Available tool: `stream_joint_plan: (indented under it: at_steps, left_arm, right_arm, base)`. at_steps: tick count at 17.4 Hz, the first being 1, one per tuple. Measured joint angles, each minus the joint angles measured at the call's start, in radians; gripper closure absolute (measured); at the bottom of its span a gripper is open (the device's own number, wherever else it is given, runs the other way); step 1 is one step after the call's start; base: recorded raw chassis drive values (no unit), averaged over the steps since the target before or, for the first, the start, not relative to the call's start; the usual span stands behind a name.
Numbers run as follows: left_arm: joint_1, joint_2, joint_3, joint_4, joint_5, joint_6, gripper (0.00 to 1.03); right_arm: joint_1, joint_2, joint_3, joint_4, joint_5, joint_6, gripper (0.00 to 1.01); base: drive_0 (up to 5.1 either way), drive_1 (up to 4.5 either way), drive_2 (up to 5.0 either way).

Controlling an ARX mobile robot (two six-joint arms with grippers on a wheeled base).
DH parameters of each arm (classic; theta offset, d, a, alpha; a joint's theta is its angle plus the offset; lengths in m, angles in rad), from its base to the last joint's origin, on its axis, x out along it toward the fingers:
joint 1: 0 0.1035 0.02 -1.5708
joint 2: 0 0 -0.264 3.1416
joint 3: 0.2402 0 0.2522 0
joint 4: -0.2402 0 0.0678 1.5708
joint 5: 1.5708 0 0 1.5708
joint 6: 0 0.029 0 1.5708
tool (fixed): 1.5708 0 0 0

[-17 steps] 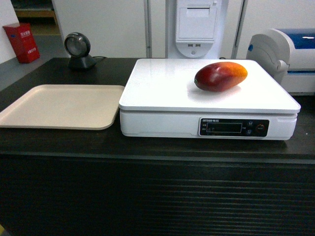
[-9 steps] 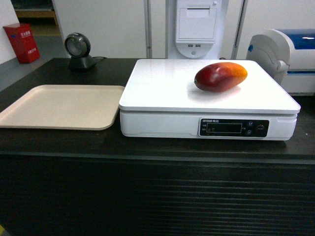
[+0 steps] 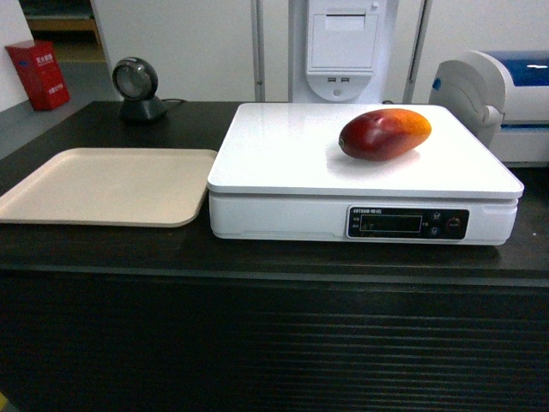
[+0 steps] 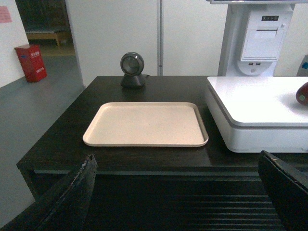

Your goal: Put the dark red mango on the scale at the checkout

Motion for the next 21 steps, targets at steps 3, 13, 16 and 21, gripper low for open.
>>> stream_joint_plan:
  at_steps: [3,13,16,21]
  left_arm:
    - [0.000,0.000,0.000,0.000,0.000,0.000,0.05]
    - [0.000,0.000,0.000,0.000,0.000,0.000,0.05]
    - [0.000,0.000,0.000,0.000,0.000,0.000,0.05]
    - [0.000,0.000,0.000,0.001,0.000,0.000,0.05]
  right_arm:
    - [0.000,0.000,0.000,0.000,0.000,0.000,0.03]
    - [0.000,0.000,0.000,0.000,0.000,0.000,0.03]
    - [0.000,0.000,0.000,0.000,0.000,0.000,0.03]
    - [0.000,0.000,0.000,0.001,0.000,0.000,0.03]
  base:
    - [0.0,0.00,0.0]
    - [0.0,0.00,0.0]
    - [0.0,0.00,0.0]
    - [0.0,0.00,0.0]
